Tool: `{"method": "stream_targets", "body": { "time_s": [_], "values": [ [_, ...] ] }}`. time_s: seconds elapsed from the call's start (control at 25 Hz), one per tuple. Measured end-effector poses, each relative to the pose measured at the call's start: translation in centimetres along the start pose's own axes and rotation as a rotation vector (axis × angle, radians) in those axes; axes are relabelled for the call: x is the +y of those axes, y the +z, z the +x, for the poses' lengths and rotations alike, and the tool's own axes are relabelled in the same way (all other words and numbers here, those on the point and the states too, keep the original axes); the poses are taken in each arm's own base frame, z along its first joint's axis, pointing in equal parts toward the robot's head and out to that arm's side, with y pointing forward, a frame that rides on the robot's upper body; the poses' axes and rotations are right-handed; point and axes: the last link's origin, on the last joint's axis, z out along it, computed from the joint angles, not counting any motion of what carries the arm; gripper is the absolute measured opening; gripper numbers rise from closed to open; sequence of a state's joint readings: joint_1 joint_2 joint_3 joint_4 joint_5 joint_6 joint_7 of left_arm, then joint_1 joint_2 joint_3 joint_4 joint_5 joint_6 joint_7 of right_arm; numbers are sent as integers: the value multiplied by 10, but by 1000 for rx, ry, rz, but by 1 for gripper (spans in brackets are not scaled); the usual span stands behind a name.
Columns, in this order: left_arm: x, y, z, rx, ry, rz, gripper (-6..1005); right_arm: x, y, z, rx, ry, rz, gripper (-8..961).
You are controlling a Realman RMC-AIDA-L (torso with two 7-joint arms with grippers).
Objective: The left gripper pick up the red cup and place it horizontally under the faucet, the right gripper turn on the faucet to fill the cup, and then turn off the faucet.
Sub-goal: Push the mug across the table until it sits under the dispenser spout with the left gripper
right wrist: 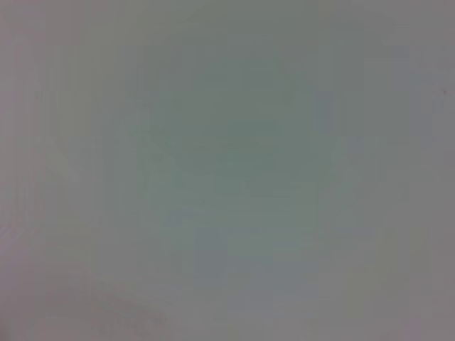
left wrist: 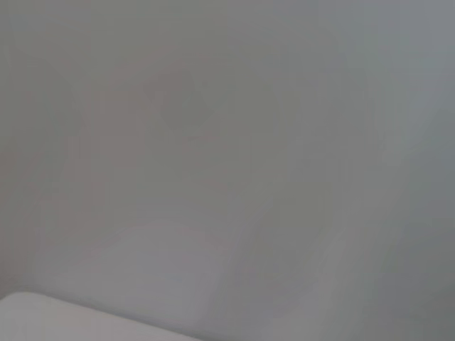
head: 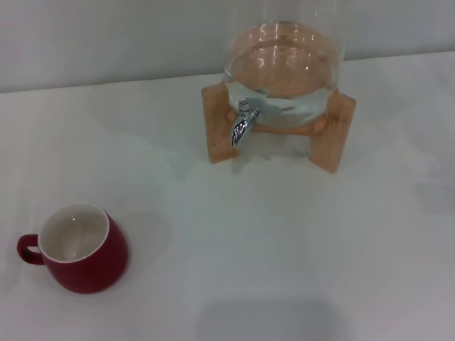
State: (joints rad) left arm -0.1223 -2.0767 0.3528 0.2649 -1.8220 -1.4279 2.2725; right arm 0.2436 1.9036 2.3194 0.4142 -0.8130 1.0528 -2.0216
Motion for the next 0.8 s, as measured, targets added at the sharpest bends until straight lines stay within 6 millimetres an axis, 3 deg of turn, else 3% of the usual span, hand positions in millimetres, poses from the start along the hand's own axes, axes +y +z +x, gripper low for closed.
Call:
{"method": "stream_targets", "body": {
  "time_s": [0.8],
  "values": [
    [8,3,-7,-17,58,-23,757,0,1,-1,-2,-1,-1,631]
  ]
}}
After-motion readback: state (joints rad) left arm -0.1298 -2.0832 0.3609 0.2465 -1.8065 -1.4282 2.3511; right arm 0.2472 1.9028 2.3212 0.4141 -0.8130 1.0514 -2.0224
